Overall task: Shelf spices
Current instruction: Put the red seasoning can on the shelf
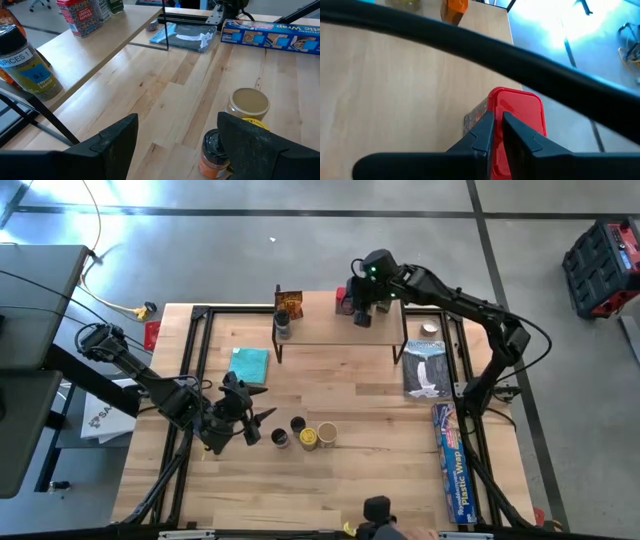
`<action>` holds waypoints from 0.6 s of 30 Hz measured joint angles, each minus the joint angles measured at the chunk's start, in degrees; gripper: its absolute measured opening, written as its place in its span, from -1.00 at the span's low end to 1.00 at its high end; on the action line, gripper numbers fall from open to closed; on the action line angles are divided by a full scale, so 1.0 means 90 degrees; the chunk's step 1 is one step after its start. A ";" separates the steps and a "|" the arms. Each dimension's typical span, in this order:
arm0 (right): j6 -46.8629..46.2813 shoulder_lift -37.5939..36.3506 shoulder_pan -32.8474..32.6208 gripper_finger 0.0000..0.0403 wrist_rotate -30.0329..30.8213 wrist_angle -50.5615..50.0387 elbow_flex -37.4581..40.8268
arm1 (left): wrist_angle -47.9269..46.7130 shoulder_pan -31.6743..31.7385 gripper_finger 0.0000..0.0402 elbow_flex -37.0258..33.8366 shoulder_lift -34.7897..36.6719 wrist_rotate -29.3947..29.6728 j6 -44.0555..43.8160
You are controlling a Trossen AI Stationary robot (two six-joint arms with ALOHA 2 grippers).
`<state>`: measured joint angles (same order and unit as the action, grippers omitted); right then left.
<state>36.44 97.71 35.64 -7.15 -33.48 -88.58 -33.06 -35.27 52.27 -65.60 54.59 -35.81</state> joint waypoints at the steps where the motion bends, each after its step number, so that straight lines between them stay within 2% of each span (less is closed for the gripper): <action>1: 0.0116 0.0000 0.0002 -0.84 0.0005 0.0014 0.0003 | 0.0000 0.0000 0.33 0.0000 0.0000 0.0000 0.0000; 6: 0.0554 0.0002 -0.0005 -0.84 0.0037 0.0127 0.0012 | 0.0000 -0.0001 0.33 0.0000 0.0001 -0.0001 0.0000; 14: 0.0616 -0.0289 -0.0230 -0.84 0.0135 0.0294 0.0027 | 0.0000 -0.0001 0.33 0.0000 0.0000 0.0000 -0.0002; 18: -0.0114 -0.0376 -0.0411 -0.84 0.0290 0.0110 0.0027 | 0.0000 0.0000 0.33 0.0000 0.0000 0.0000 -0.0017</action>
<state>35.41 94.32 31.94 -4.54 -32.49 -88.33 -33.06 -35.27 52.27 -65.60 54.59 -35.97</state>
